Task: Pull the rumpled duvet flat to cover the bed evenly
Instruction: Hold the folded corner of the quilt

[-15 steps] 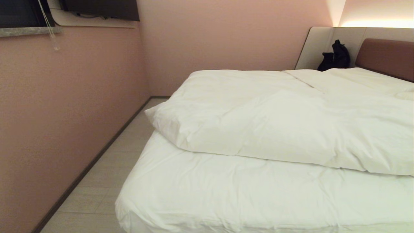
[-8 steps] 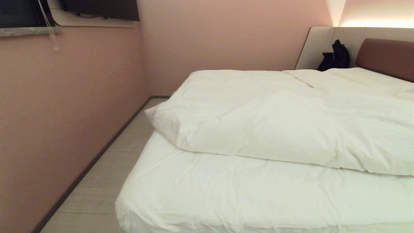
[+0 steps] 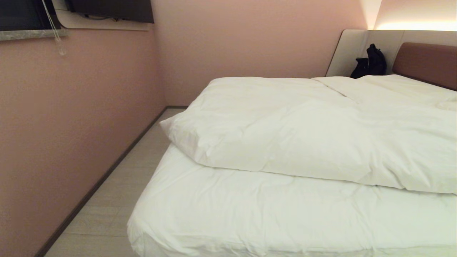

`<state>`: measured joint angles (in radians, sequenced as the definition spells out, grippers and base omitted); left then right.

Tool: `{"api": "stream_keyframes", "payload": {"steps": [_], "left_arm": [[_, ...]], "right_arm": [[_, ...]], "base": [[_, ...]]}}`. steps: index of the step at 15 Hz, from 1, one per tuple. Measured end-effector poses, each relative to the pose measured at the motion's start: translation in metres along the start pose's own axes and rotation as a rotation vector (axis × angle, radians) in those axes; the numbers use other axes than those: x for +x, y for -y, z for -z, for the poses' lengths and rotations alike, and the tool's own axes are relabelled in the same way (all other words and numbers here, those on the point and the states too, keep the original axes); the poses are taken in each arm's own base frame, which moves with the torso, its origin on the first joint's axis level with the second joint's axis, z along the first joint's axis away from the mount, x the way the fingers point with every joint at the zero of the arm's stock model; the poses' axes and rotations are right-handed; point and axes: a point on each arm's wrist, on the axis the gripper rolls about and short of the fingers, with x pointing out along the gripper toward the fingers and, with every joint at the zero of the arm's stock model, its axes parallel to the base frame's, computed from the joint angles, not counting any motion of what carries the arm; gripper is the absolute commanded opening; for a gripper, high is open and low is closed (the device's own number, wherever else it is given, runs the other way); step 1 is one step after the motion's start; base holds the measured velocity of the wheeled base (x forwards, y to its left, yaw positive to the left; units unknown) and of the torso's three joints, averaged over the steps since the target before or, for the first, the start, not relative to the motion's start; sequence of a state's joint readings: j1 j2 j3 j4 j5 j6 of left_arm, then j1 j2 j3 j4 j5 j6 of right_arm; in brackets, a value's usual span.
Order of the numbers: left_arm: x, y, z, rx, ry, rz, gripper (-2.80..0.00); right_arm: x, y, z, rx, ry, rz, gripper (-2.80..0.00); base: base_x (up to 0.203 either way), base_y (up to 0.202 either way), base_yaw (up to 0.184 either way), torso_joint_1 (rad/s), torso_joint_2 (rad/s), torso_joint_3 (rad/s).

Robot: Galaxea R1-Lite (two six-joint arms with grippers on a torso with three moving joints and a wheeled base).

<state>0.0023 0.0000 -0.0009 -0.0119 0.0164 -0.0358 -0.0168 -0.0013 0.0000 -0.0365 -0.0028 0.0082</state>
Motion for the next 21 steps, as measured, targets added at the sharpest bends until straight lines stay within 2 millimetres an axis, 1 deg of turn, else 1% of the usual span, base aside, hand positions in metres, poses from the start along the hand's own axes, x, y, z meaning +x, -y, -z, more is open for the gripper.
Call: {"api": "stream_keyframes", "payload": {"steps": [21], "left_arm": [[0.0000, 0.0000, -0.0001, 0.004, 0.000, 0.000, -2.80]], "right_arm": [[0.0000, 0.0000, 0.0000, 0.000, 0.000, 0.000, -2.80]], "base": [[0.000, 0.000, 0.000, 0.000, 0.00, 0.000]]}}
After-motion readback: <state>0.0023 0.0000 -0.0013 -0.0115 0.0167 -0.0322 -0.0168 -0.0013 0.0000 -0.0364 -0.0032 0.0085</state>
